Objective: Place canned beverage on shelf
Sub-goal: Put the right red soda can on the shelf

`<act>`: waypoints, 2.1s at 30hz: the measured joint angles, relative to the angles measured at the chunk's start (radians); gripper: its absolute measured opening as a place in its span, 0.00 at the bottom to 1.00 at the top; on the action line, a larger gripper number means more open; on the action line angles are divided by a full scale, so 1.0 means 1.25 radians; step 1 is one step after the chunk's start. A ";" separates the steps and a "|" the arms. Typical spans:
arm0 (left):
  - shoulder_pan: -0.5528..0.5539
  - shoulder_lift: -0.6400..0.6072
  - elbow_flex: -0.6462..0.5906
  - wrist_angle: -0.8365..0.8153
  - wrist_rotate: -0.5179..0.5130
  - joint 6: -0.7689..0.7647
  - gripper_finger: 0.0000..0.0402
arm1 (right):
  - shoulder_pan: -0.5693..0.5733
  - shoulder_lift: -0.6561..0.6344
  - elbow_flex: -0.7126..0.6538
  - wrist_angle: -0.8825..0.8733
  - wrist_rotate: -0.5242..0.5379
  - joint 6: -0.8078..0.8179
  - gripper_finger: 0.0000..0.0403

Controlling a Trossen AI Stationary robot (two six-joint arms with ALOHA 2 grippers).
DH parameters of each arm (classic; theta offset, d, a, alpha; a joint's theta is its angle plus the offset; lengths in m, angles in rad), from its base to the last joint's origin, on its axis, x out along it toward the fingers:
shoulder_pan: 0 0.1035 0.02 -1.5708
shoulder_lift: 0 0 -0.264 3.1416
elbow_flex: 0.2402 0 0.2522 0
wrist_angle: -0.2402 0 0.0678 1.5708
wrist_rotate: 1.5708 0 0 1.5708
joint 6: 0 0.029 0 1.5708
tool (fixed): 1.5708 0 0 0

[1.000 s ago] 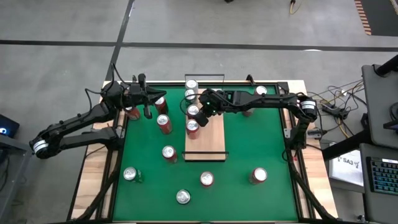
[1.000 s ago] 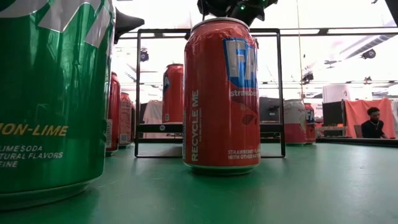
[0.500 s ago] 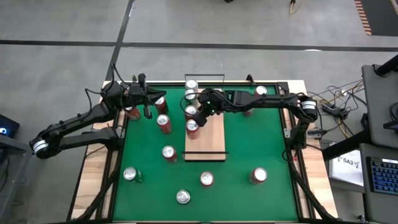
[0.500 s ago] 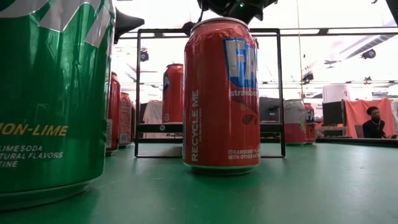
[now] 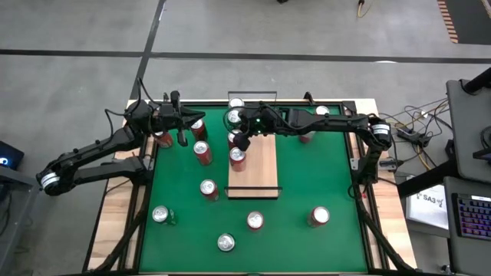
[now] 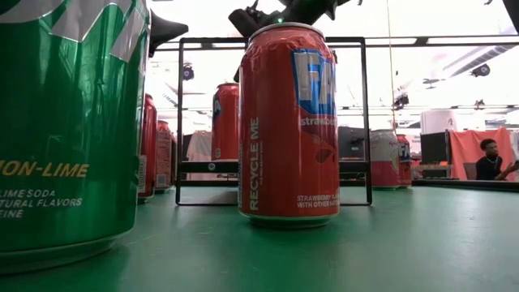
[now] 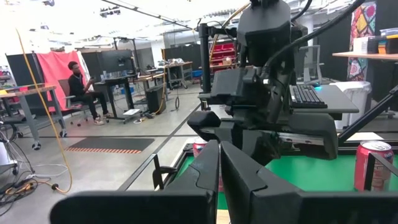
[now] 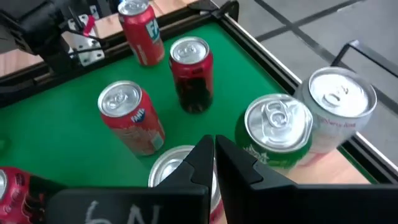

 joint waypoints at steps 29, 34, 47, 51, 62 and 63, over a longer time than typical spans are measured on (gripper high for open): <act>0.000 -0.005 0.000 -0.005 0.000 0.000 0.00 | -0.001 0.075 0.007 0.027 -0.041 -0.040 0.02; 0.000 -0.005 0.000 -0.005 0.000 0.000 0.00 | -0.001 0.075 0.007 0.028 -0.014 -0.047 0.02; 0.000 -0.005 0.000 -0.005 0.000 0.001 0.00 | 0.002 0.081 0.007 0.035 -0.081 -0.056 0.02; 0.000 -0.005 0.000 -0.005 0.000 0.001 0.00 | 0.001 0.084 0.007 0.039 -0.082 -0.056 0.02; 0.000 -0.005 0.000 -0.005 0.000 0.001 0.00 | -0.002 0.085 0.007 0.034 -0.017 -0.041 0.02; 0.000 -0.005 0.000 -0.005 0.000 0.001 0.00 | -0.002 0.085 0.007 0.034 -0.017 -0.036 0.02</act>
